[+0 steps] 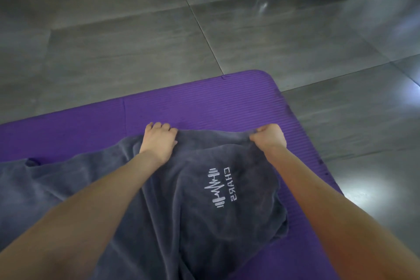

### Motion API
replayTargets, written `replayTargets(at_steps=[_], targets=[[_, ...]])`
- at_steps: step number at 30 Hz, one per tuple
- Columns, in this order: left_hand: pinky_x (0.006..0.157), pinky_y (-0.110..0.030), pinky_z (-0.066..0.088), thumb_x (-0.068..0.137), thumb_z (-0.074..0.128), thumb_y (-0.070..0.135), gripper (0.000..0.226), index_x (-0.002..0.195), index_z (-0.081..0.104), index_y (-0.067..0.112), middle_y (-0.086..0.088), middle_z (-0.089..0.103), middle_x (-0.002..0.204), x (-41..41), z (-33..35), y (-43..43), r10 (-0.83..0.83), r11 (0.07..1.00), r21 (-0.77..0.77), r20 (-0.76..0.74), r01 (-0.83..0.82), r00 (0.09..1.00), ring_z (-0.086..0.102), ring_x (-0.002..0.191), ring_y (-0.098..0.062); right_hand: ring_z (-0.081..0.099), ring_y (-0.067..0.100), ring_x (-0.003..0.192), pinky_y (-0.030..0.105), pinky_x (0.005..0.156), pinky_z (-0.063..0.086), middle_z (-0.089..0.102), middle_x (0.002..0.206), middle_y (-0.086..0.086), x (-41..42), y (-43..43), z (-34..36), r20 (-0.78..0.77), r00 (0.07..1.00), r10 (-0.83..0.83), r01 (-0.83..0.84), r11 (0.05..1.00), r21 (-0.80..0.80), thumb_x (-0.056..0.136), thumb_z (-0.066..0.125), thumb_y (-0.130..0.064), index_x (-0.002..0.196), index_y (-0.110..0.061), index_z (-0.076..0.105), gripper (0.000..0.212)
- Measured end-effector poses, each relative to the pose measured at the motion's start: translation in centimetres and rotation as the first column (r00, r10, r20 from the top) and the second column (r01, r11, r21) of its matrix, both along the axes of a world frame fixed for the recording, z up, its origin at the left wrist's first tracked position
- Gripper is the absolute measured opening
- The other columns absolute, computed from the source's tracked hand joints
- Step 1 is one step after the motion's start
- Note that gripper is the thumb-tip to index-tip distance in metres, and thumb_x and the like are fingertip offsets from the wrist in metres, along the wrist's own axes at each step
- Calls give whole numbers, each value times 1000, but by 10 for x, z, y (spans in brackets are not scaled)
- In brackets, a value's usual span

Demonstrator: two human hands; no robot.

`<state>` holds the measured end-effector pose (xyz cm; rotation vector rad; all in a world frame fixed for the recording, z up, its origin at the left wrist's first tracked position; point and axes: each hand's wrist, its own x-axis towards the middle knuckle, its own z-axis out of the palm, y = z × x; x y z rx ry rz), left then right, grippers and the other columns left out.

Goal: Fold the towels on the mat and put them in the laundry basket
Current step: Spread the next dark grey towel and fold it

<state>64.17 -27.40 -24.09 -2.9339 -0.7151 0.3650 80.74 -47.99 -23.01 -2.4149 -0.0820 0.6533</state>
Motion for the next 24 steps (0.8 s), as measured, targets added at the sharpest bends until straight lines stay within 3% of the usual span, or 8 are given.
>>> replayTargets(at_steps=[3, 6, 9, 11, 13, 16, 19, 24], targets=[[95, -38, 31, 93, 50, 28, 32, 121, 56, 15, -6, 60, 117, 1, -4, 9, 0, 1000, -19, 95, 2, 996, 49, 111, -27, 64, 33, 92, 43, 85, 53, 69, 91, 18, 8, -6, -1, -86, 990, -113, 123, 984, 126, 78, 63, -1, 86, 4, 67, 10], [86, -38, 32, 89, 54, 25, 21, 102, 68, 16, -6, 65, 102, 8, 0, 16, -51, 999, 5, 155, 51, 987, 53, 100, -29, 62, 17, 74, 37, 80, 55, 67, 79, 2, 13, -13, 0, -143, 981, -128, 162, 954, 252, 80, 59, 1, 98, -13, 70, 25], [76, -40, 36, 77, 68, 15, 8, 81, 71, 9, -12, 65, 81, 29, 12, 26, -64, 997, 69, 354, 42, 933, 57, 83, -34, 61, 9, 78, 26, 78, 51, 66, 85, -6, 28, -9, 3, -35, 986, -160, 158, 874, 460, 85, 54, -2, 118, -24, 66, 41], [78, -43, 35, 78, 68, 14, 12, 88, 71, 7, -17, 63, 87, 45, 20, 31, 12, 996, 71, 453, -50, 891, 55, 87, -37, 60, 7, 81, 27, 86, 51, 64, 83, -11, 42, -2, 4, 61, 987, -146, 96, 858, 504, 89, 53, -8, 122, -28, 63, 41], [86, -45, 31, 83, 65, 21, 31, 112, 64, 9, -20, 58, 107, 55, 23, 32, 131, 988, 16, 432, -153, 893, 49, 102, -39, 59, 11, 83, 38, 93, 49, 60, 80, -13, 52, 3, 0, 128, 988, -87, 24, 902, 431, 90, 54, -18, 131, -32, 54, 43], [93, -45, 28, 86, 61, 27, 48, 130, 51, 12, -19, 49, 126, 52, 20, 22, 199, 976, 6, 368, -216, 908, 43, 114, -38, 58, 24, 106, 45, 99, 42, 62, 98, -7, 50, -11, -13, 197, 977, 80, -98, 992, 80, 89, 56, -31, 143, -32, 36, 57], [93, -46, 32, 84, 64, 26, 47, 128, 55, 13, -18, 52, 128, 34, 7, 1, 52, 999, -9, 315, -51, 948, 47, 113, -38, 57, 34, 109, 43, 93, 44, 65, 109, 11, 21, -47, -22, 316, 947, 64, -38, 995, -90, 84, 58, -24, 134, -17, 49, 51], [79, -49, 52, 61, 85, 29, 50, 107, 71, 15, -16, 66, 112, -1, -10, -51, -215, 948, -189, 218, 258, 952, 63, 100, -38, 59, 33, 99, 39, 80, 46, 64, 102, 8, -47, -106, -21, 271, 959, 84, -24, 975, -220, 81, 64, -43, 111, -13, 60, 42]])
